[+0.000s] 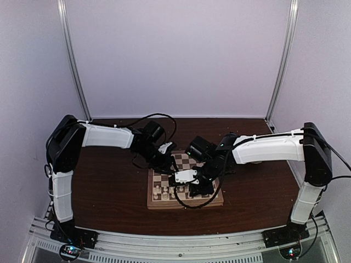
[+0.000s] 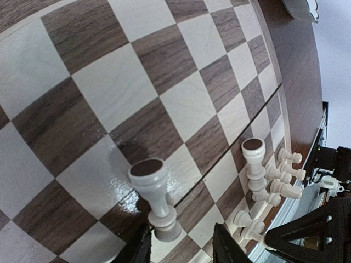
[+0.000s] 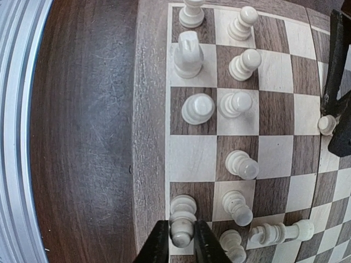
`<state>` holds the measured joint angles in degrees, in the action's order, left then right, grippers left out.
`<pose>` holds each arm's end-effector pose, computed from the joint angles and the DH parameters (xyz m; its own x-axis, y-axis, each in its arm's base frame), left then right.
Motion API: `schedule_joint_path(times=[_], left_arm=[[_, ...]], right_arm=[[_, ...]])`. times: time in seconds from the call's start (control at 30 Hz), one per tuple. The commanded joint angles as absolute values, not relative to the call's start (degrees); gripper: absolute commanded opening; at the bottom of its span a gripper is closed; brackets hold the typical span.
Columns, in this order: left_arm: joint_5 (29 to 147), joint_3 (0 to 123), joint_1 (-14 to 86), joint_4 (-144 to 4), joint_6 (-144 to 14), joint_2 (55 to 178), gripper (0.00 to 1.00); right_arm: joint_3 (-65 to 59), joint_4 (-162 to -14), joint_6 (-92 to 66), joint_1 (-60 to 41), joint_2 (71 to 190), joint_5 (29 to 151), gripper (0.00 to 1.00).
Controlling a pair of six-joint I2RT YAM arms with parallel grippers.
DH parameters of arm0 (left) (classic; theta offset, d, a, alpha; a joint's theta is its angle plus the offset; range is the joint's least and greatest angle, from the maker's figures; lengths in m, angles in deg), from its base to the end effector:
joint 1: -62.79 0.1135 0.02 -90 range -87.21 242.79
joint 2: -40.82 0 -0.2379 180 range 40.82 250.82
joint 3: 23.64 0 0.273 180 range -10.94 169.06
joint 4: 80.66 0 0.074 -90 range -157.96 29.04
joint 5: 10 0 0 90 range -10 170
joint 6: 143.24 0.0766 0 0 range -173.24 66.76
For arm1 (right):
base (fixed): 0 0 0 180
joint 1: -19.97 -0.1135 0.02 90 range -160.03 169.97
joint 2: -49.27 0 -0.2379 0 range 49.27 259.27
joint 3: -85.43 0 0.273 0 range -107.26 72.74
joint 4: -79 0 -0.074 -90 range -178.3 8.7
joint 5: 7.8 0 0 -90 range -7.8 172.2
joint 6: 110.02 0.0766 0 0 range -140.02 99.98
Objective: Set up the chess pieces on the board
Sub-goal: Pick up the bishop from e1.
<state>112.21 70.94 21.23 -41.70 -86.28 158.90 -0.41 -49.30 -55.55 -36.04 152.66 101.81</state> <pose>0.3070 -0.3268 0.0915 -0.9628 0.2371 -0.1299 0.2634 0.7144 -0.6483 0.1951 0.3354 0.1259 0.0671 -0.8797 -0.4707 -0.9935 -0.1022 0.0495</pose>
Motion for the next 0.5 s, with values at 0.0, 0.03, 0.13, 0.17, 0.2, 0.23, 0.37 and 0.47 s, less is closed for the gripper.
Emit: schedule_joint_path(times=[0.0, 0.03, 0.13, 0.17, 0.2, 0.23, 0.37, 0.47], left_arm=[[112.35, 71.59, 21.57, -41.65, -85.72, 160.09, 0.39], [112.37, 71.59, 21.57, -41.61, -85.76, 160.13, 0.39], [112.42, 71.67, 21.57, -41.69, -85.84, 160.15, 0.39], [112.43, 71.74, 21.57, -41.62, -85.85, 160.12, 0.39], [112.51, 71.76, 21.57, -41.66, -85.85, 160.16, 0.39], [112.52, 71.76, 21.57, -41.61, -85.85, 160.11, 0.39], [112.52, 71.72, 21.58, -41.46, -85.76, 160.02, 0.39], [112.57, 71.63, 21.57, -41.46, -85.75, 159.95, 0.39]], right_arm=[[-1.92, -48.70, -55.09, -36.37, 152.98, 100.96, 0.16], [-1.96, -48.56, -55.09, -36.37, 152.86, 100.92, 0.15], [-1.84, -47.85, -55.20, -36.29, 152.04, 100.64, 0.10], [-1.61, -47.70, -55.33, -36.24, 151.49, 100.51, 0.09], [-1.23, -47.60, -55.42, -36.13, 150.95, 100.33, 0.09], [-0.78, -47.57, -55.52, -36.04, 150.25, 100.16, 0.08], [0.92, -47.68, -55.53, -34.97, 148.10, 99.75, 0.07], [1.89, -47.67, -55.61, -34.10, 146.93, 99.69, 0.07]])
